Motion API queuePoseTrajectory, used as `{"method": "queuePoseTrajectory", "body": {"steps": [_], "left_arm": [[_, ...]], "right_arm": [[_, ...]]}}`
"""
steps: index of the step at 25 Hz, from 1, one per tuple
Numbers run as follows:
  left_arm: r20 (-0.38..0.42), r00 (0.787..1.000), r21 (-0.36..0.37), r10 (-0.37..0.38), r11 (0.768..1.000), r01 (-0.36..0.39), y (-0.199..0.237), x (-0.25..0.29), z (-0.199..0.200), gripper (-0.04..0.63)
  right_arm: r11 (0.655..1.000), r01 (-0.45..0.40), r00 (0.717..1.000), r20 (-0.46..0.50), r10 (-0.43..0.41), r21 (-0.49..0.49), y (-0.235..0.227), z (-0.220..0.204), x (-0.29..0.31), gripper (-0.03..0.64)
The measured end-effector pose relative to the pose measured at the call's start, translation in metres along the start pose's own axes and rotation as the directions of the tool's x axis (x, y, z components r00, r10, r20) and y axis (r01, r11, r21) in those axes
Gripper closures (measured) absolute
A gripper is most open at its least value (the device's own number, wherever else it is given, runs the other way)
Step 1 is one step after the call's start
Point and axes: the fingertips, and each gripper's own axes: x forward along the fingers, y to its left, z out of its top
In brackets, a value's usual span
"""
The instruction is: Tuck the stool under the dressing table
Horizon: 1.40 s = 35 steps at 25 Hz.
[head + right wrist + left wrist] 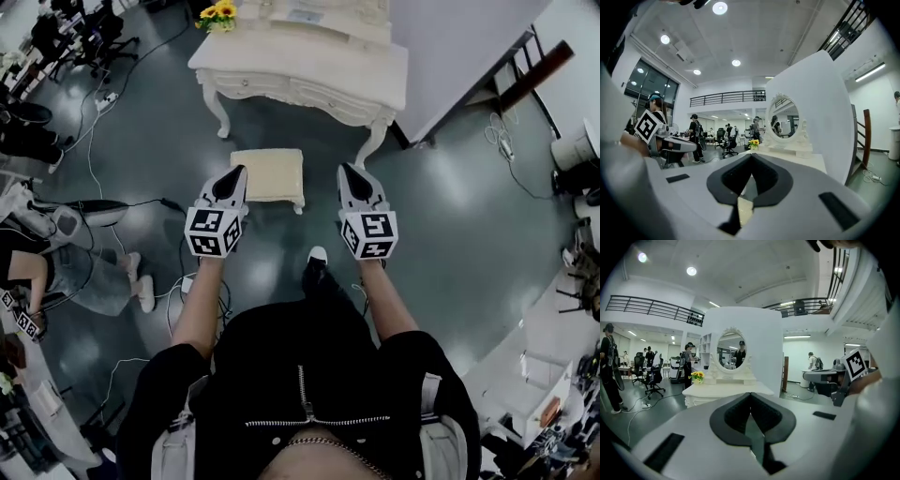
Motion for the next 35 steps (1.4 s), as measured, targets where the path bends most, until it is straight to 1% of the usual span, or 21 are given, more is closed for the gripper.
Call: {"method": "queuePoseTrajectory", "body": {"steps": [3, 6, 9, 11, 15, 22, 25, 28, 31, 33, 35], "left_arm": [[0.004, 0.998, -0.015, 0.063, 0.998, -0.063, 0.019, 0.038, 0.018, 0.574], [0.012, 0.994, -0.028, 0.112, 0.993, -0.111, 0.034, 0.074, 0.035, 0.574], [0.006, 0.988, -0.036, 0.152, 0.988, -0.152, 0.039, 0.102, 0.041, 0.574], [0.007, 0.986, -0.043, 0.166, 0.985, -0.165, 0.04, 0.115, 0.044, 0.574], [0.016, 0.982, -0.057, 0.187, 0.981, -0.186, 0.053, 0.127, 0.05, 0.574], [0.01, 0.978, -0.084, 0.206, 0.975, -0.205, 0.095, 0.149, 0.054, 0.574], [-0.003, 0.98, -0.105, 0.199, 0.975, -0.198, 0.102, 0.157, 0.047, 0.574], [-0.039, 0.983, -0.135, 0.179, 0.974, -0.183, 0.107, 0.158, 0.029, 0.574], [-0.071, 0.983, -0.162, 0.167, 0.971, -0.177, 0.108, 0.169, 0.01, 0.574], [-0.1, 0.981, -0.186, 0.164, 0.966, -0.18, 0.109, 0.172, -0.008, 0.574], [-0.131, 0.978, -0.225, 0.163, 0.956, -0.189, 0.111, 0.171, -0.03, 0.574]], "right_arm": [[0.997, -0.071, 0.997, 0.004, 0.071, -0.03, -0.026, 0.02, 0.05, 0.61], [0.992, -0.114, 0.993, 0.014, 0.114, -0.048, -0.05, 0.037, 0.091, 0.609], [0.989, -0.141, 0.99, 0.007, 0.141, -0.048, -0.072, 0.039, 0.121, 0.611], [0.987, -0.155, 0.988, -0.003, 0.155, -0.04, -0.083, 0.036, 0.138, 0.611], [0.982, -0.186, 0.983, -0.01, 0.185, -0.03, -0.083, 0.033, 0.163, 0.61], [0.973, -0.225, 0.974, -0.026, 0.224, -0.044, -0.07, 0.035, 0.209, 0.611], [0.971, -0.235, 0.971, -0.049, 0.232, -0.046, -0.069, 0.03, 0.22, 0.609], [0.964, -0.261, 0.962, -0.089, 0.257, -0.04, -0.059, 0.016, 0.227, 0.611], [0.959, -0.279, 0.954, -0.13, 0.272, -0.042, -0.058, 0.004, 0.238, 0.609], [0.957, -0.289, 0.947, -0.155, 0.28, -0.035, -0.053, -0.008, 0.242, 0.61], [0.954, -0.299, 0.939, -0.184, 0.289, -0.024, -0.047, -0.022, 0.244, 0.609]]}}
